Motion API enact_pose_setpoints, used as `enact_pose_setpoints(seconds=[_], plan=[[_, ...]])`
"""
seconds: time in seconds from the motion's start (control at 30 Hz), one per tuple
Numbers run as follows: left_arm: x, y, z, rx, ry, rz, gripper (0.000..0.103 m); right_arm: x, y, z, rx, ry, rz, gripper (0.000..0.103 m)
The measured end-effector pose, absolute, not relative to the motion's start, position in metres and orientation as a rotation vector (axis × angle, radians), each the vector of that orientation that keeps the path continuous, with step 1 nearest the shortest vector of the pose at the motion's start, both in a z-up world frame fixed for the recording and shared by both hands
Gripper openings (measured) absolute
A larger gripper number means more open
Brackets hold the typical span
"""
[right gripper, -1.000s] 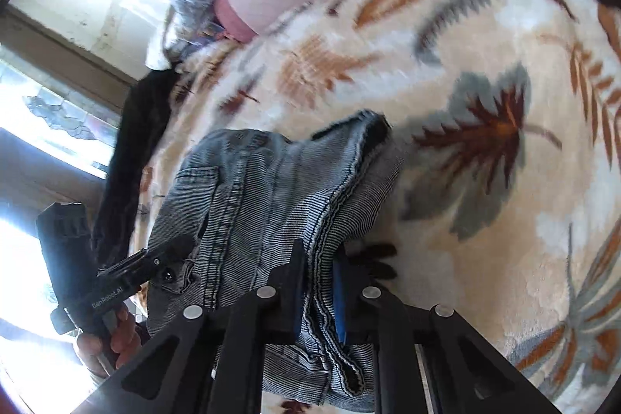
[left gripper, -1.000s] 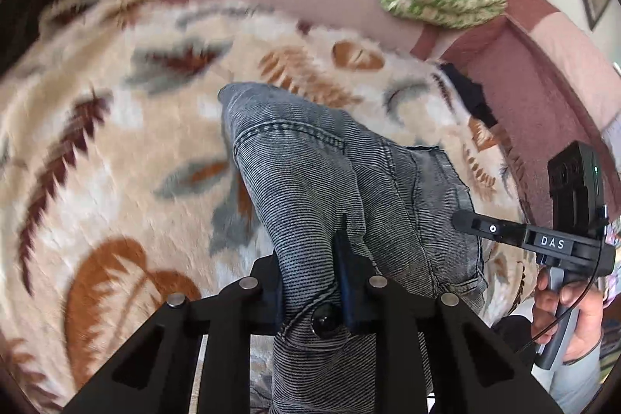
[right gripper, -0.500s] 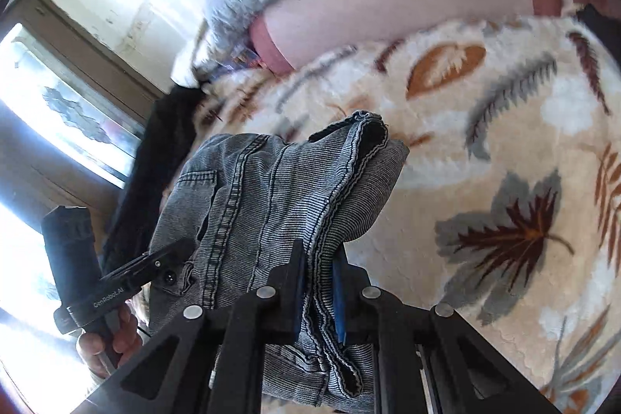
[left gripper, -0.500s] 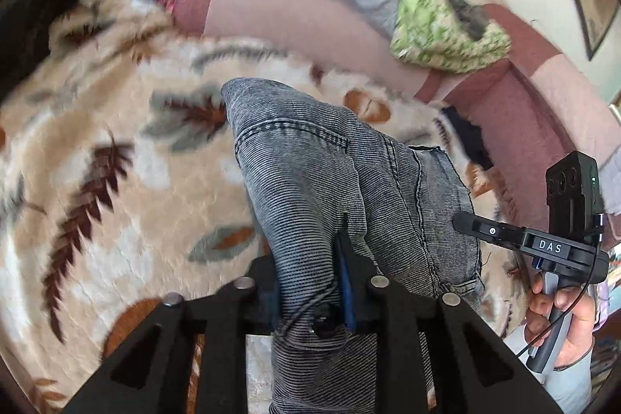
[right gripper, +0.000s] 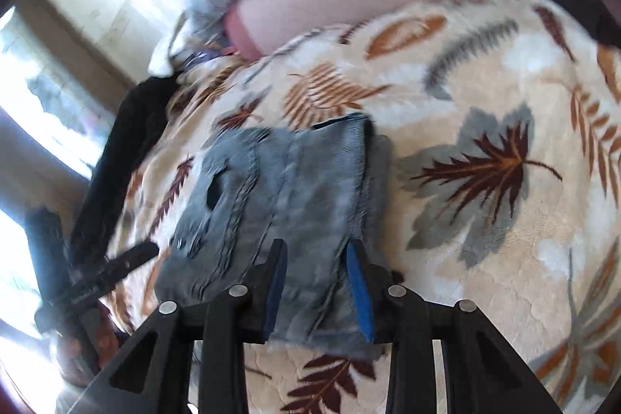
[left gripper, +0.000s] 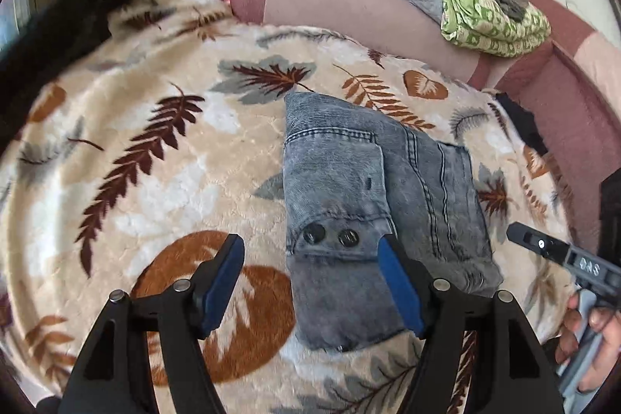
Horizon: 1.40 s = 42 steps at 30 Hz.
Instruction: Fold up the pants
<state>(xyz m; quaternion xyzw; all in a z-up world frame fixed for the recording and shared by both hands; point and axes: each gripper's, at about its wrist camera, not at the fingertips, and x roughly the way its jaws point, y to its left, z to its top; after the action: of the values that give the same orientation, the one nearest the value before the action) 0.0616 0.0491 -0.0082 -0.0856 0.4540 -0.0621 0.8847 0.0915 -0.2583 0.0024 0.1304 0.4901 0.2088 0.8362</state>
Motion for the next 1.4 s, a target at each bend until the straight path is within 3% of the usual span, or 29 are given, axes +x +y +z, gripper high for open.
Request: enact_pose_setpoints(seconds=[0.1,0.2,0.37,0.5,0.57,1.4], plan=[[0.06,0.033,-0.023,-0.116,0.954,-0.081,0.075,0.087,-0.242,-0.02,0.178,1.065,0.42,0.062],[0.059,0.025,-0.04,-0.087,0.98,-0.047,0.076,0.086,-0.243,-0.038,0.164,1.098,0.4,0.065],[0.046,0.03,-0.017,-0.112,0.943,-0.007,0.077,0.071,-0.252,0.005,0.121,1.019,0.375,0.067],[0.025,0.023,0.008,-0.063,0.878,0.012,0.077,0.044,-0.255,0.038,0.072,0.914,0.345,0.095],[0.014,0.019,0.017,-0.057,0.86,0.006,0.078,0.03,-0.256,0.046,0.039,0.892,0.329,0.102],[-0.028,0.008,0.037,-0.089,0.832,0.009,0.078,-0.014,-0.236,0.046,-0.063,0.844,0.283,0.103]])
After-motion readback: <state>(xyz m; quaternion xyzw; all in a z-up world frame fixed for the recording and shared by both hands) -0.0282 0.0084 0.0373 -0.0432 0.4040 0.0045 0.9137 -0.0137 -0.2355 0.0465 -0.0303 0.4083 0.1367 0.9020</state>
